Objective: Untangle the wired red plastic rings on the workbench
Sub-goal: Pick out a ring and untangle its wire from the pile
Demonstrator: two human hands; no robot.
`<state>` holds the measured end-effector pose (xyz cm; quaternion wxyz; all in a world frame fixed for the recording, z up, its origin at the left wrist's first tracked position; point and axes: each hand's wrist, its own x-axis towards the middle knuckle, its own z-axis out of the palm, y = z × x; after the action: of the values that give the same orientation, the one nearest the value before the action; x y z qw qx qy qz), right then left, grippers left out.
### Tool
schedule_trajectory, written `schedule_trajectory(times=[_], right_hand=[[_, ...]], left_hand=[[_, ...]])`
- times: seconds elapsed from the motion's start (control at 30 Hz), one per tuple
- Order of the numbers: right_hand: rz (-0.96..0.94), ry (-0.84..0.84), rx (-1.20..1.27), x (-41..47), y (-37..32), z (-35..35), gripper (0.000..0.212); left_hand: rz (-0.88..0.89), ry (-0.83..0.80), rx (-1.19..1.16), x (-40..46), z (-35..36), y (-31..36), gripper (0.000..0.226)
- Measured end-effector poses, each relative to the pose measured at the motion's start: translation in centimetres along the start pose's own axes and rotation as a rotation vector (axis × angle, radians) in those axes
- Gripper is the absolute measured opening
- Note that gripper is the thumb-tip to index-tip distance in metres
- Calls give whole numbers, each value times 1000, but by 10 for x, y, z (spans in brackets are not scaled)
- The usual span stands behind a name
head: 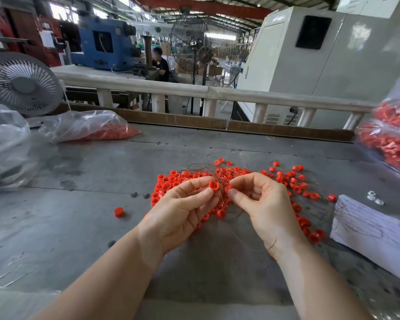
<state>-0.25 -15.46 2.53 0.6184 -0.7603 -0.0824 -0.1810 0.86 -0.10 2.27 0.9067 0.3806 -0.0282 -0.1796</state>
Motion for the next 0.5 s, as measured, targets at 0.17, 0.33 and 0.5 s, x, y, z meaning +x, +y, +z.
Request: schedule_trajectory(times=[0.17,0.33,0.5], right_hand=[[19,-13,70,1,1,-1,26],[39,-28,107,0,1,-1,29],[47,-44,107,-1,-1,0,22]], left_hand=[[-4,-9,20,-1,0,1,20],[-13,-12,21,-2,1,1,20],[-16,-20,14,-2,1,1,19]])
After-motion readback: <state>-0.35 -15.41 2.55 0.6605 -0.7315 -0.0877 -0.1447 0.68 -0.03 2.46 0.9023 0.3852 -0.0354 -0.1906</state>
